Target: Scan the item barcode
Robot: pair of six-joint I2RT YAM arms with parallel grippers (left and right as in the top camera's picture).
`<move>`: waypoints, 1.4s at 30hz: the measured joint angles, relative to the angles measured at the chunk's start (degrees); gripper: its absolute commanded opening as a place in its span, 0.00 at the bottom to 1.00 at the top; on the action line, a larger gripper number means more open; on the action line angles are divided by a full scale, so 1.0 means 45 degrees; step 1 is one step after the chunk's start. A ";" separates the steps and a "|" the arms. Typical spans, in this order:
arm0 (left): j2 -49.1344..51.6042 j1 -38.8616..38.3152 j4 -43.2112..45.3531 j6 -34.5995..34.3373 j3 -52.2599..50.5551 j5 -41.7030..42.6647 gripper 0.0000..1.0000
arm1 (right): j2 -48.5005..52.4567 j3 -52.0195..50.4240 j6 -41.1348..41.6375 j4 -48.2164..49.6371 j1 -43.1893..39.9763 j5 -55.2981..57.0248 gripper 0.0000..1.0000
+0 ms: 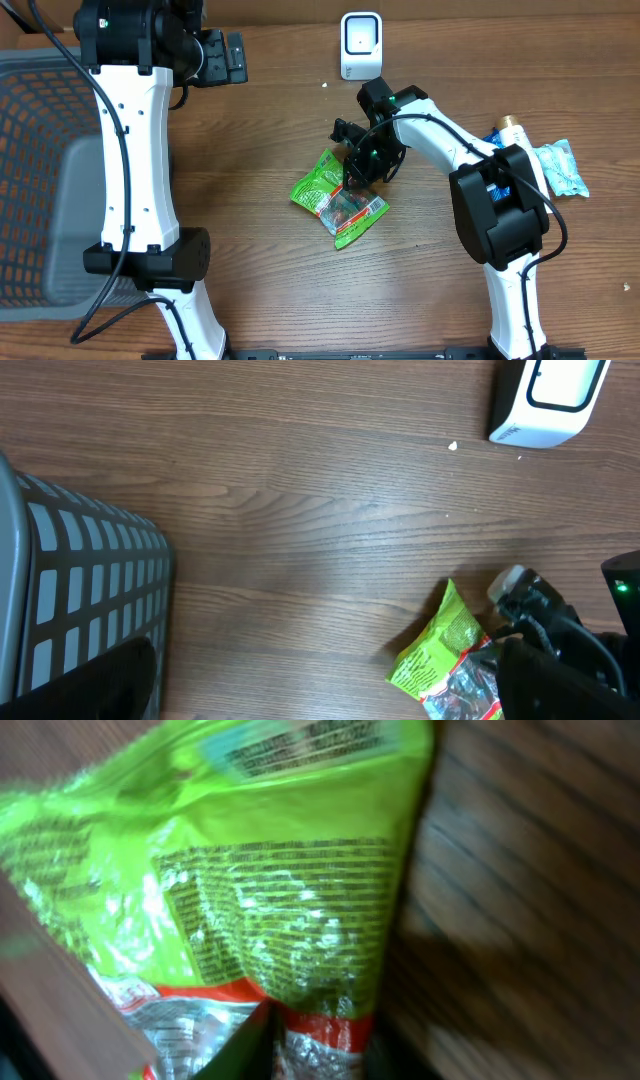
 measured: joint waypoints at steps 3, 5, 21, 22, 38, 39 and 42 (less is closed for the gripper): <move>0.0000 0.0000 0.0000 0.0000 0.0000 0.0000 1.00 | 0.0005 0.0194 0.1384 -0.0403 -0.0034 0.0039 0.04; 0.0000 0.0000 0.0000 0.0005 0.0000 0.0000 1.00 | 0.0005 0.0471 0.2565 -0.0675 -0.0087 0.0160 0.04; 0.0000 0.0000 0.0000 0.0000 0.0000 0.0000 1.00 | 0.0058 0.1205 1.0958 0.0831 -0.2327 -0.0024 1.00; 0.0000 0.0000 0.0000 0.0000 0.0000 -0.0005 0.99 | 0.0058 0.1214 1.0783 0.0797 -0.2307 -0.0141 1.00; 0.0000 0.0000 0.0000 0.0000 0.0000 0.0000 1.00 | 0.0121 0.2895 0.2739 0.2613 -0.2200 0.2443 0.97; 0.0000 0.0000 0.0000 0.0000 0.0000 0.0000 1.00 | 0.0131 0.2895 0.2370 0.2837 -0.2200 0.2550 0.94; 0.0000 0.0000 0.0000 0.0000 0.0000 0.0000 1.00 | 0.0233 0.2895 0.1627 0.3619 -0.2161 0.2574 0.84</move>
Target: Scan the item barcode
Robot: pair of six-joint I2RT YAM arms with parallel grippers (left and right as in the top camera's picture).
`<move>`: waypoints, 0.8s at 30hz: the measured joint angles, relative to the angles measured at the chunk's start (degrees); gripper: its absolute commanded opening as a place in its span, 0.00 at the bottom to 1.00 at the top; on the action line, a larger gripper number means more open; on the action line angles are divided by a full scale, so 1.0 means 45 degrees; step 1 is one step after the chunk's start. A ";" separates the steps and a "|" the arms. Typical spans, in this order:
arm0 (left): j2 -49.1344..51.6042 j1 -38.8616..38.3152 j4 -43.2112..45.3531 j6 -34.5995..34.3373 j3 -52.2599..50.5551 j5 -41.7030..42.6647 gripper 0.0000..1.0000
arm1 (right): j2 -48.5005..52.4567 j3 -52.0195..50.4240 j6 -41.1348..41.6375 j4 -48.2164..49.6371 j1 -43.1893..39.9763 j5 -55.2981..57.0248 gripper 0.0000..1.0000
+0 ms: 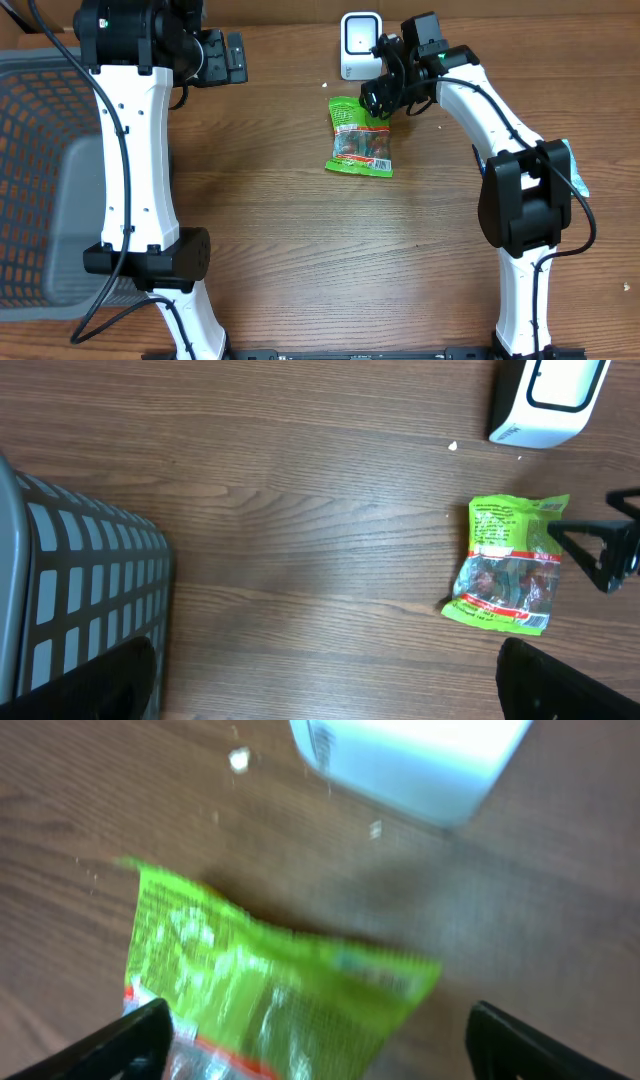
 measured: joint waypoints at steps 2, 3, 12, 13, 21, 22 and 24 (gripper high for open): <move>0.0000 0.0000 0.0000 0.0000 0.0000 0.0000 1.00 | 0.0092 -0.0049 -0.0267 0.0709 0.0058 -0.0141 0.76; 0.0000 0.0000 0.0005 0.0000 0.0000 0.0000 1.00 | 0.0151 -0.0058 -0.0364 0.1073 0.0107 -0.0209 0.72; 0.0000 0.0000 0.0000 0.0000 0.0000 0.0000 1.00 | 0.0937 -0.0112 0.0359 0.2157 0.0957 0.0000 0.56; 0.0000 0.0000 0.0000 0.0000 0.0000 0.0000 1.00 | 0.1010 -0.0112 0.0583 0.2069 0.1015 0.0209 0.56; 0.0000 0.0000 0.0000 0.0000 0.0000 -0.0005 1.00 | 0.1083 -0.0102 0.2283 -0.0466 0.0874 0.1914 0.56; 0.0000 0.0000 0.0000 0.0000 0.0000 -0.0005 1.00 | 0.1083 -0.0034 0.2511 -0.0962 0.0816 0.1996 0.56; 0.0000 0.0000 0.0000 0.0000 0.0000 0.0000 1.00 | 0.1083 0.0204 0.3016 -0.2108 0.0699 0.2132 0.56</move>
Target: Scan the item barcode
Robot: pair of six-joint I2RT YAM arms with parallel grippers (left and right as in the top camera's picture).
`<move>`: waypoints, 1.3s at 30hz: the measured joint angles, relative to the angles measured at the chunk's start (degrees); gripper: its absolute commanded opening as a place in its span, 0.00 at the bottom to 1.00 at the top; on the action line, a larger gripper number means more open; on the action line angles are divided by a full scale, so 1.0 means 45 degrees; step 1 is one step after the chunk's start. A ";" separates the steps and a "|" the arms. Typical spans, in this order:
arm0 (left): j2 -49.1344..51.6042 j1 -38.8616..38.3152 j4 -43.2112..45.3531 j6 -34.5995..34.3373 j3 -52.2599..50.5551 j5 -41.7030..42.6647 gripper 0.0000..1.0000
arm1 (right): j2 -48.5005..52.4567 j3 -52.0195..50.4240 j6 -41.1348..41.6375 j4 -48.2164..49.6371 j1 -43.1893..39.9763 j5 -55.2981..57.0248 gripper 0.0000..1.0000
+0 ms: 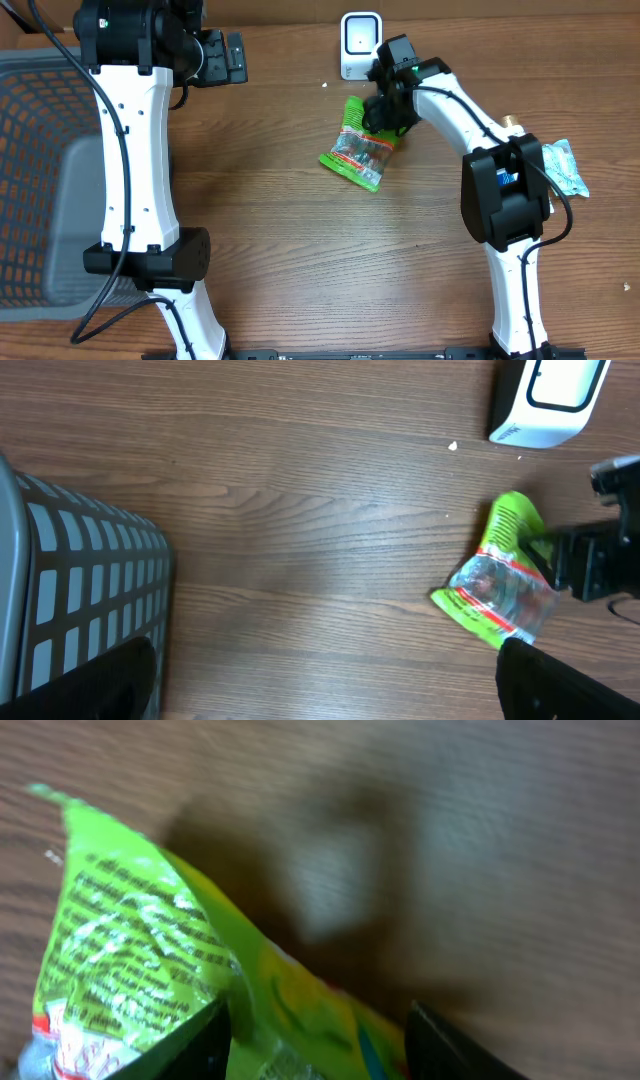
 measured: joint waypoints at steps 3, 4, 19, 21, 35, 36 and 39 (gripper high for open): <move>0.0000 0.0000 0.0005 0.0000 0.0000 0.0000 1.00 | 0.0000 0.0374 0.0549 -0.1491 -0.0214 0.0034 0.57; 0.0000 0.0000 0.0000 0.0000 0.0000 0.0000 1.00 | 0.0000 0.0520 0.0646 -0.2006 -0.0253 -0.0015 0.61; 0.0000 0.0000 0.0000 0.0000 0.0000 -0.0005 1.00 | 0.0000 0.0801 -0.0559 -0.4410 -0.0408 -0.1948 0.87; 0.0000 0.0000 0.0000 0.0000 0.0000 0.0000 1.00 | 0.0000 0.0782 -0.1132 -0.3895 -0.0374 -0.2040 0.88; 0.0000 0.0000 0.0000 0.0000 0.0000 0.0000 0.99 | -0.0476 -0.1375 -0.2783 -0.2395 -0.0321 -0.2977 0.45; 0.0000 0.0000 0.0005 0.0000 0.0000 0.0000 1.00 | -0.0544 -0.1608 -0.2744 -0.2181 -0.0330 -0.3138 0.40; 0.0000 0.0000 0.0000 0.0000 0.0000 0.0000 1.00 | -0.0816 -0.2375 -0.2385 -0.1185 -0.0384 -0.3677 0.14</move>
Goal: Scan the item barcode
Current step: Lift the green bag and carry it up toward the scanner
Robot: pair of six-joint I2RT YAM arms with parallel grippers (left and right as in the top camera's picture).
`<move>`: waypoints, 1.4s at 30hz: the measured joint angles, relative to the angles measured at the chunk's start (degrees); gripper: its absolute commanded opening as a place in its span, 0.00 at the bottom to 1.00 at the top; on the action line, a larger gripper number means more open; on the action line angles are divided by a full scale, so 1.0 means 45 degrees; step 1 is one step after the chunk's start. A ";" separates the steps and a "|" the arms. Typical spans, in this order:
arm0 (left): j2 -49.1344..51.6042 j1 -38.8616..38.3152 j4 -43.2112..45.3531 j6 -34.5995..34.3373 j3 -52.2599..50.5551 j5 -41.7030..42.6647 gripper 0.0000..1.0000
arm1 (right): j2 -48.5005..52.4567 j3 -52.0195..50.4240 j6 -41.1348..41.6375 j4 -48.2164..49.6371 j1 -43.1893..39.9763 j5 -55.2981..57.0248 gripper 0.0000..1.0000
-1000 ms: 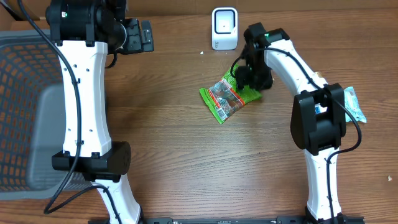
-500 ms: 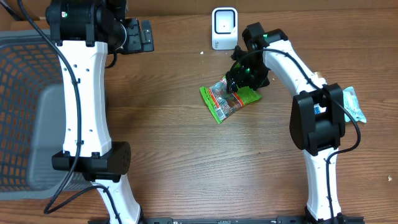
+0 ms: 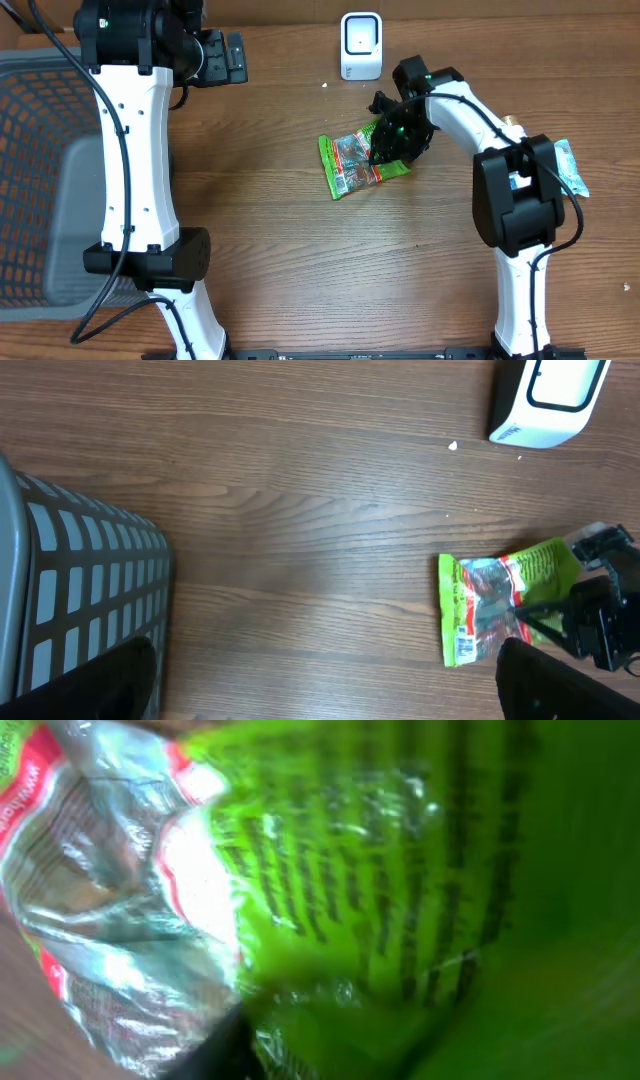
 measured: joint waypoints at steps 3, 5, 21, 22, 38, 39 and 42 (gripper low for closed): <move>0.0000 0.0000 0.0000 0.0000 0.0000 0.0000 1.00 | -0.0185 -0.0578 0.0510 0.0602 -0.0034 -0.0568 0.04; 0.0000 0.0000 0.0000 0.0000 0.0000 0.0000 1.00 | -0.0233 -0.0714 0.0748 0.0685 -0.0063 -0.0806 0.04; 0.0000 0.0000 0.0000 0.0000 0.0000 -0.0005 1.00 | 0.0291 -0.0049 -0.0121 -0.1666 -0.0782 -0.4532 0.04; 0.0000 0.0000 0.0000 0.0000 0.0000 0.0000 0.99 | 0.0291 0.0078 -0.0185 -0.1744 -0.0913 -0.4847 0.04; 0.0000 0.0000 0.0000 0.0000 0.0000 0.0000 0.99 | -0.2521 0.0350 -0.0471 -0.2244 -0.4036 -0.8684 0.04; 0.0000 0.0000 0.0005 0.0000 0.0000 0.0000 1.00 | -0.2691 0.0350 -0.0471 -0.2239 -0.4148 -0.8820 0.04; 0.0000 0.0000 0.0000 0.0000 0.0000 0.0000 1.00 | -0.3002 0.0350 -0.0466 -0.2229 -0.4337 -0.9010 0.04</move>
